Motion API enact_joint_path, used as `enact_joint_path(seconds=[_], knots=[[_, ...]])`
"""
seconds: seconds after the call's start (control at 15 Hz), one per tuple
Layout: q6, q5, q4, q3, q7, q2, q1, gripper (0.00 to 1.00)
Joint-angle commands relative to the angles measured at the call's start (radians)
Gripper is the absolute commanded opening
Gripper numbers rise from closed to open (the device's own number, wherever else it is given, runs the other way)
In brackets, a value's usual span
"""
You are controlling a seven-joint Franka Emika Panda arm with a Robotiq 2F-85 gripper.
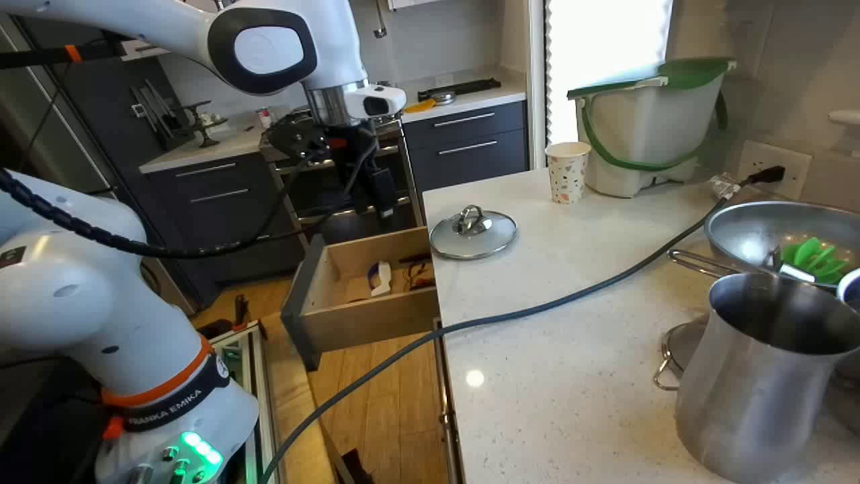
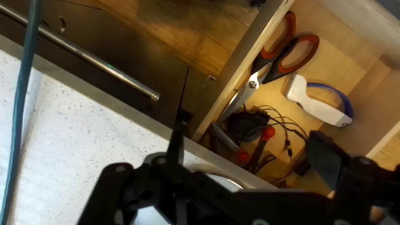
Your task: Put the glass lid in the open drawer
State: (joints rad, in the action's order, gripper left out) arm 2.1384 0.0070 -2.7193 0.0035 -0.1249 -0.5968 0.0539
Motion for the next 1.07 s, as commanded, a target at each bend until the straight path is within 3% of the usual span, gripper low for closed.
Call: enact_joint_path(seconds=[0.0, 0.27, 0.67, 1.0], knots=[[-0.002, -0.002, 0.001, -0.002, 0.002, 0.0, 0.003, 1.0], [-0.002, -0.002, 0.001, -0.002, 0.002, 0.0, 0.003, 1.0], [0.236, -0.114, 0.133, 0.0, 0.008, 0.209, -0.065, 1.0], [0.317, -0.123, 0.248, -0.006, 0.001, 0.393, -0.067, 1.0]])
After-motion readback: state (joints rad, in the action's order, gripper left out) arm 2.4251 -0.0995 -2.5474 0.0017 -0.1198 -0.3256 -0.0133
